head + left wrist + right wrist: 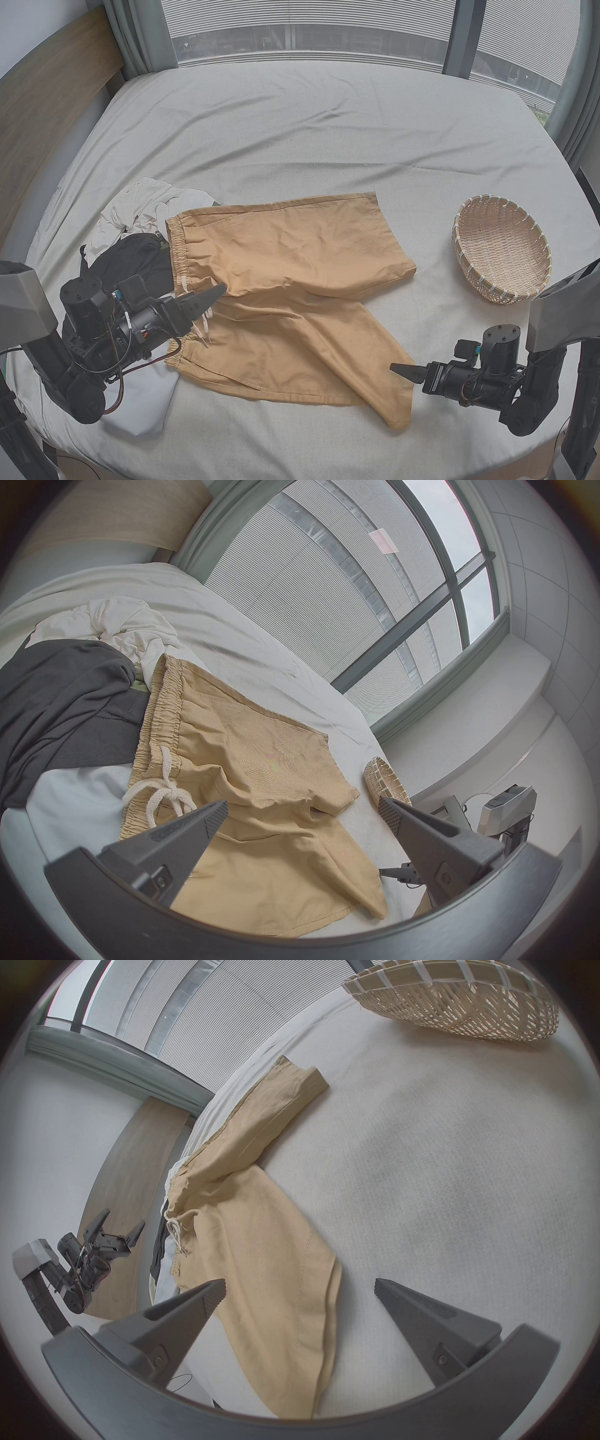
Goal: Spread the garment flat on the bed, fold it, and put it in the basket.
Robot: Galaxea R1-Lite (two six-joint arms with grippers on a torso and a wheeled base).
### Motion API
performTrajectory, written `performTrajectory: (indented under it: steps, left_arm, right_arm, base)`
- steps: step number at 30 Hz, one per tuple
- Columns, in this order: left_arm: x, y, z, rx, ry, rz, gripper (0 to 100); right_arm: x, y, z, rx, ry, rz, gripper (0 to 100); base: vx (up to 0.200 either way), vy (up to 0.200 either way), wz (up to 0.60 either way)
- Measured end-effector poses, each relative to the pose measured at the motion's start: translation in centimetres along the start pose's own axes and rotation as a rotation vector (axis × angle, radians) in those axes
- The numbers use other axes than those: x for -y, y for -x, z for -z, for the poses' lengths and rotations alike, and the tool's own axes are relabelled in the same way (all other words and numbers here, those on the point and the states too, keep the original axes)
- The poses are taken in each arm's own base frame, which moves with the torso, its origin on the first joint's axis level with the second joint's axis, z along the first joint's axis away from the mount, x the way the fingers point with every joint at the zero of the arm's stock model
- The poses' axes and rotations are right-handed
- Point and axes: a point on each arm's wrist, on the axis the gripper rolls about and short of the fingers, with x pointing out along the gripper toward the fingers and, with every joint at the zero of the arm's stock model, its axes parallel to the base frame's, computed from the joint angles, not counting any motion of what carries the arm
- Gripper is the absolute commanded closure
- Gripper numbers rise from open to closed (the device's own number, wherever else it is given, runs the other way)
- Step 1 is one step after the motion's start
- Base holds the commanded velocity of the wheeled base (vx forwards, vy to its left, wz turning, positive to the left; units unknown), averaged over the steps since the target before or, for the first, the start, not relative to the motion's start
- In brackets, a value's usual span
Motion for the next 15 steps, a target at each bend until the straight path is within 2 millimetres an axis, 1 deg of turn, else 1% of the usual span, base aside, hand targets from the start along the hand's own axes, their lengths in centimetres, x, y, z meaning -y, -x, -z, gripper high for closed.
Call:
performTrajectory:
  steps: [6, 10, 15]
  left_arm:
    - [-0.1, -0.1, 0.1, -0.005, -0.011, -0.004, 0]
    - [-0.2, -0.1, 0.2, -0.007, -0.014, -0.006, 0]
    - [-0.2, -0.1, 0.2, -0.008, -0.014, -0.006, 0]
  right_arm:
    - [-0.2, -0.6, -0.2, 0.010, -0.012, -0.016, 0]
    - [-1.0, -1.6, -0.4, 0.020, -0.069, -0.055, 0]
    - [-1.6, -2.5, -1.0, 0.033, -0.094, -0.102, 0]
  base:
    - [0.000, 0.000, 0.00]
    - [0.000, 0.000, 0.00]
    - [0.000, 0.000, 0.00]
